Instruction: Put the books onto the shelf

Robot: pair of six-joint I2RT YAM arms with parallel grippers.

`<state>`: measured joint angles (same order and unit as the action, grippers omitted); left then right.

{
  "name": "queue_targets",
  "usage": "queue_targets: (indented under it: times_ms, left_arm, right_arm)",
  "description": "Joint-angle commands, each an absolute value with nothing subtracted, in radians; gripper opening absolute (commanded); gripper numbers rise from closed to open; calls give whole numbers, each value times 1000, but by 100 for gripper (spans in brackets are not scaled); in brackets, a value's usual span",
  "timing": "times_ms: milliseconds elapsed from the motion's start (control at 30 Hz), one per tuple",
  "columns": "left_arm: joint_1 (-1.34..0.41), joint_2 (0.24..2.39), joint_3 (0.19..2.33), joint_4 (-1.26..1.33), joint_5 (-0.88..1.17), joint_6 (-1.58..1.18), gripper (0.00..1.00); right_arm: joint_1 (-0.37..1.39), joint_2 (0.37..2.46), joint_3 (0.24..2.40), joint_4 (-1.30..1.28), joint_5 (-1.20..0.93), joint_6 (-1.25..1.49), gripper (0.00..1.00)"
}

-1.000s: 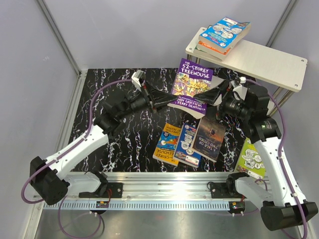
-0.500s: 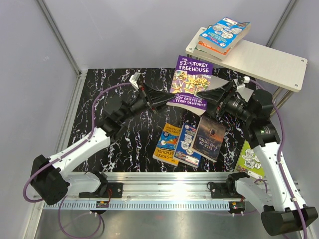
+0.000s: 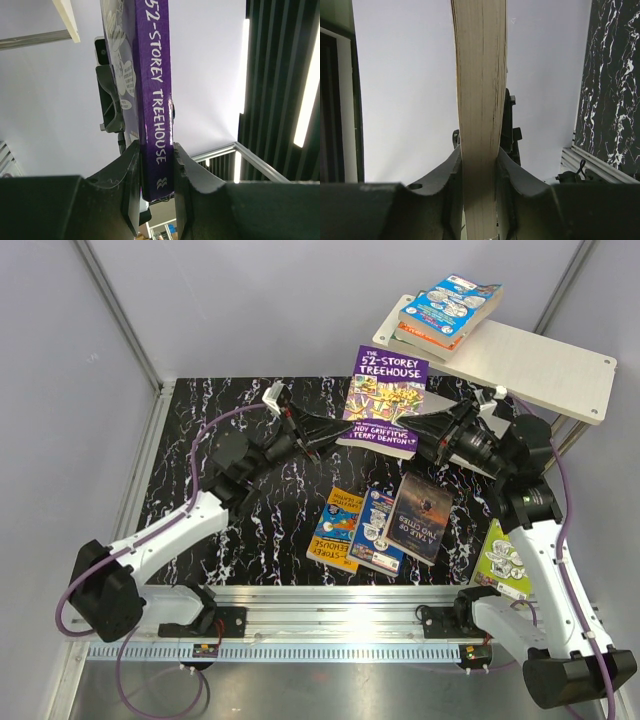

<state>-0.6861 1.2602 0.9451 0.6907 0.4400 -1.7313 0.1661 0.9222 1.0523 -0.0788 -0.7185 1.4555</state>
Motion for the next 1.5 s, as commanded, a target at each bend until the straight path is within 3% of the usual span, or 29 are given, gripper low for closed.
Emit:
queue_targets:
  times_ms: [0,67,167,367,767,967,1067,1467]
  left_arm:
    - [-696,1269,977,897,410,-1752,0]
    - [-701,1276,994,871,437,-1744,0]
    - [-700,1272,1017,812,471,-1703,4]
    - [-698,1227,1038,626,503,-1582,33]
    - [-681,1148,1135,198,509,-1313,54]
    - [-663,1046,1138,9,453,-1197,79]
    - [-647,988,1132,-86,431,-1161,87]
    - [-623,750,1020,-270,324,-1123,90]
  right_arm:
    - [179,945,1118,-67,-793,1437,8]
    - [179,954,1147,-109,-796,1421,0]
    - [179,971,1189,-162,-798,1388,0]
    - [179,1012,1348,-326,-778,1283,0]
    - [179,1127,1601,-413,-765,1207,0]
    - [176,1244,1793,-466,-778,1174,0]
    - [158,1333,1897,-495,-790,1151,0]
    - [-119,1698,2359,-600,-756,1152,0]
